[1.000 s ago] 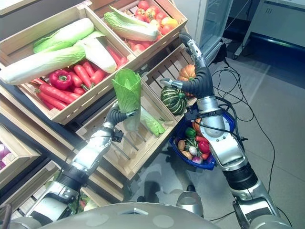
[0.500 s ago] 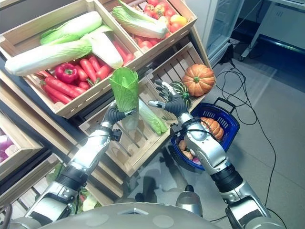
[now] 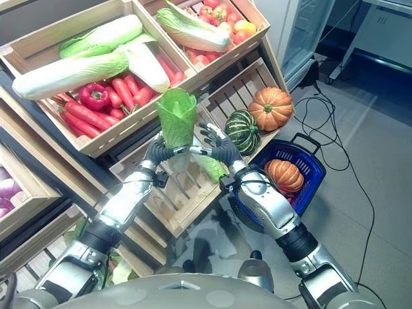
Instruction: Pick up fruits and vegetables into the basket
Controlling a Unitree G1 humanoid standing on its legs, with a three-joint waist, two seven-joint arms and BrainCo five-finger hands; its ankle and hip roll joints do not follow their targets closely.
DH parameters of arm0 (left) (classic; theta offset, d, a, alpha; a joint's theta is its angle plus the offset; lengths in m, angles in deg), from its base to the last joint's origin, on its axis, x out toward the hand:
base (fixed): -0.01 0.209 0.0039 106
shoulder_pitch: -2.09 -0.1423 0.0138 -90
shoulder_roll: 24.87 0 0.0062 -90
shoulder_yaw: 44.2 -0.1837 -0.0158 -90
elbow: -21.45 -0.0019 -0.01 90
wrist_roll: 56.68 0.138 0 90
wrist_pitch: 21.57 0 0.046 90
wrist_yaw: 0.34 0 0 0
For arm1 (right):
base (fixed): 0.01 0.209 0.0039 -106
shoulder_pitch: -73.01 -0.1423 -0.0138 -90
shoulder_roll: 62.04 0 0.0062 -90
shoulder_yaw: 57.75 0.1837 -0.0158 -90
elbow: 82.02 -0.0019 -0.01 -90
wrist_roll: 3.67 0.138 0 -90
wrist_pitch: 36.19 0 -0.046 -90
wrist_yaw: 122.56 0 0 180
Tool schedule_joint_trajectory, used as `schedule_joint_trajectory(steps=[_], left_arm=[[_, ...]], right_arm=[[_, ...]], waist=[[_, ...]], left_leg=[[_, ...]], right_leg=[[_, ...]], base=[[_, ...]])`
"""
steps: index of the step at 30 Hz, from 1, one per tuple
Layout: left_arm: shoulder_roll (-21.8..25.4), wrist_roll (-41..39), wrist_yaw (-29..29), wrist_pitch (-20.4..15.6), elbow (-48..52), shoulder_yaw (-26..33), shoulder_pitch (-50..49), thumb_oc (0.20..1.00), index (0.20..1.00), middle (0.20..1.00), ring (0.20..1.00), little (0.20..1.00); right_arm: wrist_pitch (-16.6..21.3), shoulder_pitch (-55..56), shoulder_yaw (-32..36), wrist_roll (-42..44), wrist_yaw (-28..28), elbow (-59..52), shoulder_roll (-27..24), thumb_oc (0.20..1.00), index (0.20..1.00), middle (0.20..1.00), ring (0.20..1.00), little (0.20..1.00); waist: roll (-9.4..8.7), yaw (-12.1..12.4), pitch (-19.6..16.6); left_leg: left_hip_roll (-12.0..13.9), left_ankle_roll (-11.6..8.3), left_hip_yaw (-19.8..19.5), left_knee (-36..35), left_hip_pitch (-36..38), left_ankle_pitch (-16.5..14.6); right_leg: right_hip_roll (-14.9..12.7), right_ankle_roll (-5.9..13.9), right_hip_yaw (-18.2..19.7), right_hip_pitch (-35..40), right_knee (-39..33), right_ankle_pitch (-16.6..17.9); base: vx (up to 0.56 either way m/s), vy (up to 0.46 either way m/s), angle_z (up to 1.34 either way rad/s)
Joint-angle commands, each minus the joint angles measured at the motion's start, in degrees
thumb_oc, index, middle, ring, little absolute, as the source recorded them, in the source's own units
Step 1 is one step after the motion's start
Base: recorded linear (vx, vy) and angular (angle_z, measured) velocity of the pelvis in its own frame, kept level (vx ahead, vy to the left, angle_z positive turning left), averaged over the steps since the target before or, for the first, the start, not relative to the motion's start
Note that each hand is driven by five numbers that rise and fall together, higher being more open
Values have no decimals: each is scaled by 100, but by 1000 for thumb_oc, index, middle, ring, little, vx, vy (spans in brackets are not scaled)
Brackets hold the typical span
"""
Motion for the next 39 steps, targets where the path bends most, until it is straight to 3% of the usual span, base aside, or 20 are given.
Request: schedule_joint_trajectory(steps=[1,12,27,31,39], left_arm=[[173,448,52,-353,666,-268,695,200,200,200,200,200],[182,1007,-62,-328,813,-643,832,200,200,200,200,200],[338,2186,-54,-945,939,-1059,704,200,200,200,200,200],[370,2541,137,-1105,957,-1237,702,200,200,200,200,200],[370,3688,738,-929,1024,-1486,918,200,200,200,200,200]], right_arm=[[345,-483,-109,154,38,-65,373,1000,1000,1000,1000,1000],[458,-697,-213,467,256,-79,464,1000,1000,1000,1000,1000],[488,-703,-225,1410,231,-95,537,1000,1000,1000,1000,1000],[552,-756,-269,1508,361,-48,559,1000,1000,1000,1000,1000],[682,-891,-249,871,1033,238,566,1000,1000,1000,1000,1000]], waist=[[-326,31,-157],[-357,81,-126],[-428,161,-87],[-458,181,-83],[-489,147,-30]], left_leg=[[-232,384,168,807,-284,-915],[-232,386,172,801,-289,-936],[-225,389,187,794,-323,-947],[-217,384,195,795,-332,-959],[-216,389,216,807,-355,-990]], right_leg=[[-488,409,29,-39,291,-200],[-509,433,20,-53,284,-168],[-522,442,-65,-80,288,-136],[-534,457,-93,-84,281,-118],[-558,477,-82,-140,295,-82]], base=[[0,0,0],[0,0,0],[-3,-5,1],[0,0,0],[0,0,0]])
